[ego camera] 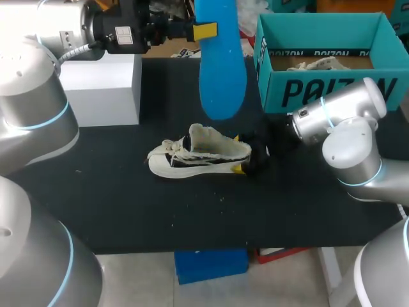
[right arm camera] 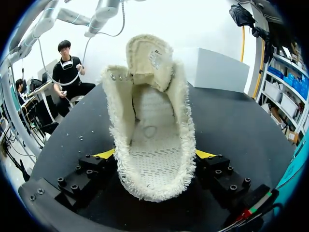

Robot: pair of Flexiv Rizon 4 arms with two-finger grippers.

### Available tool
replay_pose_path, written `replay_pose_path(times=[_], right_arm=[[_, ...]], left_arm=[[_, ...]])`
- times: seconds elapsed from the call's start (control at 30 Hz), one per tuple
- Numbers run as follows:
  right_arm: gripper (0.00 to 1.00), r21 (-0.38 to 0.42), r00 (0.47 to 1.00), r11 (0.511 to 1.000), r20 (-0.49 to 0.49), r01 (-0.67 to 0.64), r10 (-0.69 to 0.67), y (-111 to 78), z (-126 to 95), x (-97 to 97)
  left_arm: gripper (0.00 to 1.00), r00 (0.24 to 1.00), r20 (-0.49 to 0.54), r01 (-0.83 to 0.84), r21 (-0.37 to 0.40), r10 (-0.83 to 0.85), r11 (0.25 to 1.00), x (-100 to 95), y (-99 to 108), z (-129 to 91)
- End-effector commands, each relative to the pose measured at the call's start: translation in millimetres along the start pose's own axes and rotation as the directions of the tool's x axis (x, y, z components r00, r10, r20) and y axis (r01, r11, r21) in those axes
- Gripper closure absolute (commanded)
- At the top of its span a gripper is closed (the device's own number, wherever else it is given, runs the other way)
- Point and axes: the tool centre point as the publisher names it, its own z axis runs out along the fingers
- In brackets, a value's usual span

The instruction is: Take the shoe out of the shoebox, open the shoe tongue, remove and reinsert the insole, then place the shoe into the shoebox

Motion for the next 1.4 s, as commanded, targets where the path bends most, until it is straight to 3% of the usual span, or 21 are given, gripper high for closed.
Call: replay_pose_path(times=[0.03, 0.2, 0.43, 0.57, 0.87, 1.13, 1.4], right_arm=[[0.0, 0.156, 1.0, 0.988, -0.011, -0.019, 0.02, 1.4, -9, 1.0], [0.0, 0.345, 1.0, 0.939, -0.018, -0.011, 0.018, 8.6, -25, 3.0], [0.0, 0.598, 1.0, 0.802, -0.002, 0.011, -0.012, 18.5, -39, 0.8], [0.0, 0.688, 0.999, 0.725, 0.042, -0.019, -0.013, 18.7, -44, -1.2], [0.0, 0.751, 0.992, 0.656, 0.123, -0.071, -0.032, 19.4, -46, -2.4], [0.0, 0.783, 0.996, 0.622, 0.035, 0.025, -0.084, 24.2, -43, -3.4], [0.0, 0.783, 0.996, 0.621, 0.027, 0.034, -0.088, 25.2, -42, -4.4]], left_arm=[[1.0, 1.0, 0.003, -0.001, 0.0, 0.001, 1.0, 0.3, 1, 1], [1.0, 1.0, 0.003, -0.001, 0.0, 0.001, 1.0, 0.3, 1, 1], [1.0, 1.0, 0.003, -0.001, 0.0, 0.001, 1.0, 0.3, 1, 1], [1.0, 1.0, 0.003, -0.001, 0.0, 0.001, 1.0, 0.3, 1, 1], [1.0, 1.0, 0.003, -0.001, 0.0, 0.001, 1.0, 0.3, 1, 1], [1.0, 1.0, 0.003, -0.001, 0.0, 0.001, 1.0, 0.3, 1, 1], [1.0, 1.0, 0.003, -0.001, 0.0, 0.001, 1.0, 0.3, 1, 1]])
